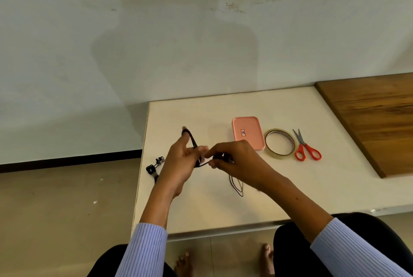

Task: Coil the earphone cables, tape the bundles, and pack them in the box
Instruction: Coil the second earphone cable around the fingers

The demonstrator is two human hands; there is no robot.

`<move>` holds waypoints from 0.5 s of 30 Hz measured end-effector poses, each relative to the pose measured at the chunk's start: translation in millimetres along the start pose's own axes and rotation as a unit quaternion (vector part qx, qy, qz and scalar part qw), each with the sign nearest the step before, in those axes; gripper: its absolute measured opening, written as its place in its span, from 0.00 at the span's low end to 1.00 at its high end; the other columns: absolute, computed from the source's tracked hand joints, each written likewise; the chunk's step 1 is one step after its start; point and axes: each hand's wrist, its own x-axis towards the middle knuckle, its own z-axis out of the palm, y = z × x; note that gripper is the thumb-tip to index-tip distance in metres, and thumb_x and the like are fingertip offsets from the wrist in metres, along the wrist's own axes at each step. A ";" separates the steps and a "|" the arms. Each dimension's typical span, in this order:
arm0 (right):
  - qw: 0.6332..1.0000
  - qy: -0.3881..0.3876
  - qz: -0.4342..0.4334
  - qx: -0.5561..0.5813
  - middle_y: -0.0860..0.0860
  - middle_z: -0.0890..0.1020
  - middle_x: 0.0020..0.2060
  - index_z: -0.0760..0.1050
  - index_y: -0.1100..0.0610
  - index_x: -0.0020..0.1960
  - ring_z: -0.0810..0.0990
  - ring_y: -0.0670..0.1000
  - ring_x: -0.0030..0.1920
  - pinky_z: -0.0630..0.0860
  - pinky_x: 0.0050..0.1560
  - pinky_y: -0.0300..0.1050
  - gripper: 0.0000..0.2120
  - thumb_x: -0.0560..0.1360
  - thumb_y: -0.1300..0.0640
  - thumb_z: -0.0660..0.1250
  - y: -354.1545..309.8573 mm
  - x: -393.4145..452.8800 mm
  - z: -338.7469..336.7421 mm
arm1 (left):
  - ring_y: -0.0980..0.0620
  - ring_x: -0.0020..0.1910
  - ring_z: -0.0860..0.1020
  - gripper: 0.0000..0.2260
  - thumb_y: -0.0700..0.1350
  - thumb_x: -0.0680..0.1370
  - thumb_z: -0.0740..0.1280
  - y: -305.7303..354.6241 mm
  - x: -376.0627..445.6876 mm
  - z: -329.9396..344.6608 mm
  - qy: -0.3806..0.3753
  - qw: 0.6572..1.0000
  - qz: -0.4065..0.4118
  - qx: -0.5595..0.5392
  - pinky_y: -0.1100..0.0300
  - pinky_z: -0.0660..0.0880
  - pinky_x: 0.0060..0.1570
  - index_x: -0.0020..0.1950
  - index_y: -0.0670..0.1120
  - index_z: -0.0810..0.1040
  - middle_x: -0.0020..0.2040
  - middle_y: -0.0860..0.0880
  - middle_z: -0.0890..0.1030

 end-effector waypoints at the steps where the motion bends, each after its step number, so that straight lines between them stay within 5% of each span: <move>1: 1.000 0.008 -0.006 0.006 0.48 0.83 0.40 0.80 0.57 0.52 0.76 0.37 0.35 0.70 0.40 0.26 0.08 0.73 0.60 0.70 1.2 0.4 -3.1 | 0.46 0.55 0.81 0.32 0.42 0.78 0.66 -0.4 -1.2 1.0 -0.018 1.000 -0.015 0.004 0.48 0.70 0.65 0.77 0.45 0.53 0.51 0.46 0.83; 6: 0.998 0.031 -0.003 0.058 0.45 0.83 0.38 0.82 0.58 0.46 0.80 0.41 0.41 0.73 0.42 0.29 0.07 0.69 0.63 0.73 8.9 1.4 -17.1 | 0.46 0.51 0.83 0.28 0.34 0.80 0.60 4.0 -7.6 -0.3 -0.142 0.982 -0.070 -0.102 0.56 0.79 0.52 0.77 0.44 0.52 0.53 0.40 0.83; 15: 0.985 0.003 0.009 0.175 0.54 0.85 0.41 0.83 0.64 0.46 0.84 0.50 0.44 0.79 0.50 0.41 0.07 0.68 0.67 0.74 17.6 1.7 -36.2 | 0.43 0.54 0.82 0.22 0.37 0.79 0.61 11.8 -17.7 -11.9 -0.289 0.951 -0.083 -0.079 0.54 0.78 0.56 0.72 0.49 0.64 0.52 0.38 0.83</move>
